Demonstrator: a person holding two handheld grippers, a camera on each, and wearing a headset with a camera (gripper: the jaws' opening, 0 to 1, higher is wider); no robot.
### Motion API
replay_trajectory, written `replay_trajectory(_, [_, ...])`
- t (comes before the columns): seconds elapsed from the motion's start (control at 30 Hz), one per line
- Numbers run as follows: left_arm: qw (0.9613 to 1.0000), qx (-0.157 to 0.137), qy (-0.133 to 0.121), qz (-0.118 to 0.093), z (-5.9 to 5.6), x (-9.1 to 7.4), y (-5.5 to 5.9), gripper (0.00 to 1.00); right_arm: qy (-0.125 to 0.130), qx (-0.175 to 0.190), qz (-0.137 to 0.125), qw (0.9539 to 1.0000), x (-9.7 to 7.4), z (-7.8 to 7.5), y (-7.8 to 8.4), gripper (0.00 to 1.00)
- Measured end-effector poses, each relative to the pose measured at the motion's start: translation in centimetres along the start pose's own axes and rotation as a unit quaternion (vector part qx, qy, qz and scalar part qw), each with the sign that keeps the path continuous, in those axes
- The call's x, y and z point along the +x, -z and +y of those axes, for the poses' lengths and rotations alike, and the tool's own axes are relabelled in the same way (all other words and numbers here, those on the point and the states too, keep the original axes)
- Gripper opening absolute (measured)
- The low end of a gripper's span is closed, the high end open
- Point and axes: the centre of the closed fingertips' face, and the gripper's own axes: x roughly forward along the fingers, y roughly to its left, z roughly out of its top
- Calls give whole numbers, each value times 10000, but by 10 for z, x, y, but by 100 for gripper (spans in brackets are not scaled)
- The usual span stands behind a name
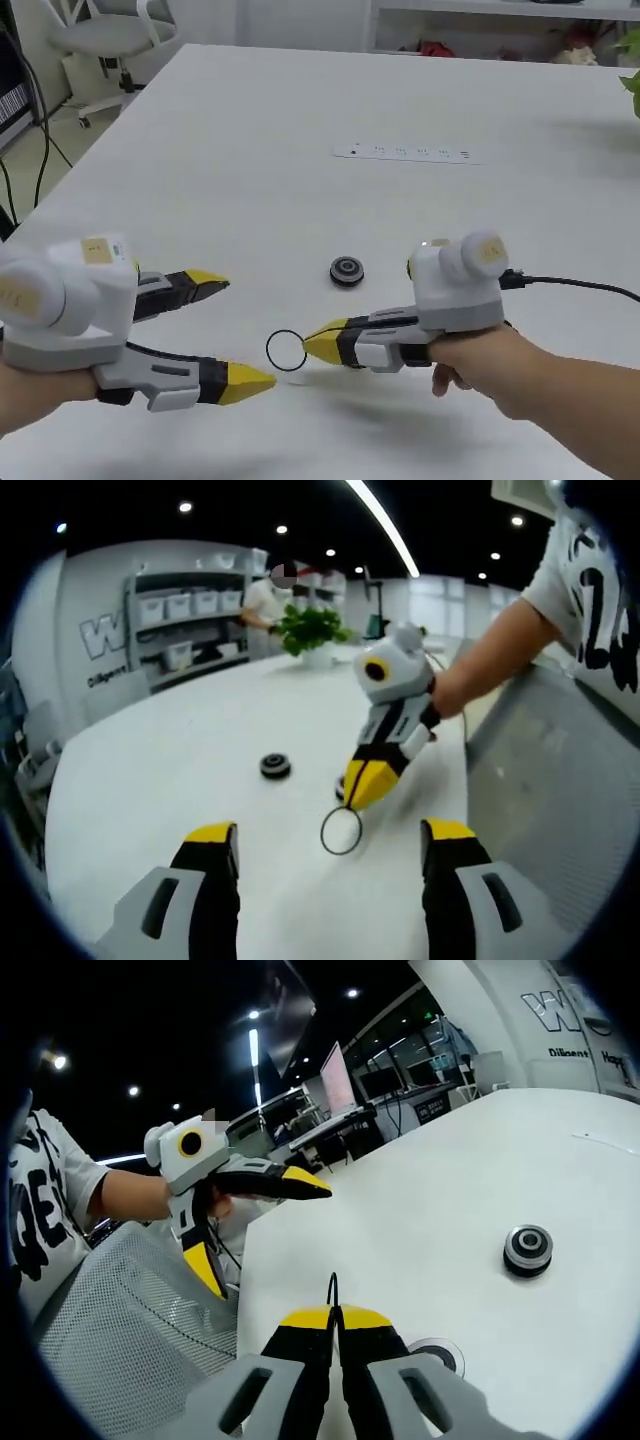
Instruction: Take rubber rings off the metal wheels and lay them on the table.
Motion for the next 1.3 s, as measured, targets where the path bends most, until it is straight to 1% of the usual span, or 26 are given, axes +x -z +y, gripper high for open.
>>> replay_trajectory(0.1, [10000,-28,-11,-2,0,0,1,76,19,-60,52,10000,2,0,3,0])
replay_trajectory(0.27, [10000,-20,-7,14,-1,0,2,76,57,-282,136,9995,6,1,7,0])
replay_trajectory(0.6, [10000,-7,0,62,0,0,4,76,114,-530,290,9981,6,1,14,0])
replay_trajectory(0.67, [10000,-24,4,65,-1,1,5,76,136,-567,316,9978,5,0,15,3])
replay_trajectory(0.77, [10000,-38,20,70,-2,2,5,76,141,-628,354,9973,5,0,16,5])
replay_trajectory(0.87, [10000,-30,32,76,-2,2,5,76,151,-714,374,9966,4,0,16,9])
replay_trajectory(1.03, [10000,-40,24,63,-1,2,3,76,191,-803,357,9959,4,0,14,19])
replay_trajectory(1.3, [10000,-35,25,84,-1,1,3,76,267,-923,280,9950,1,-2,9,29])
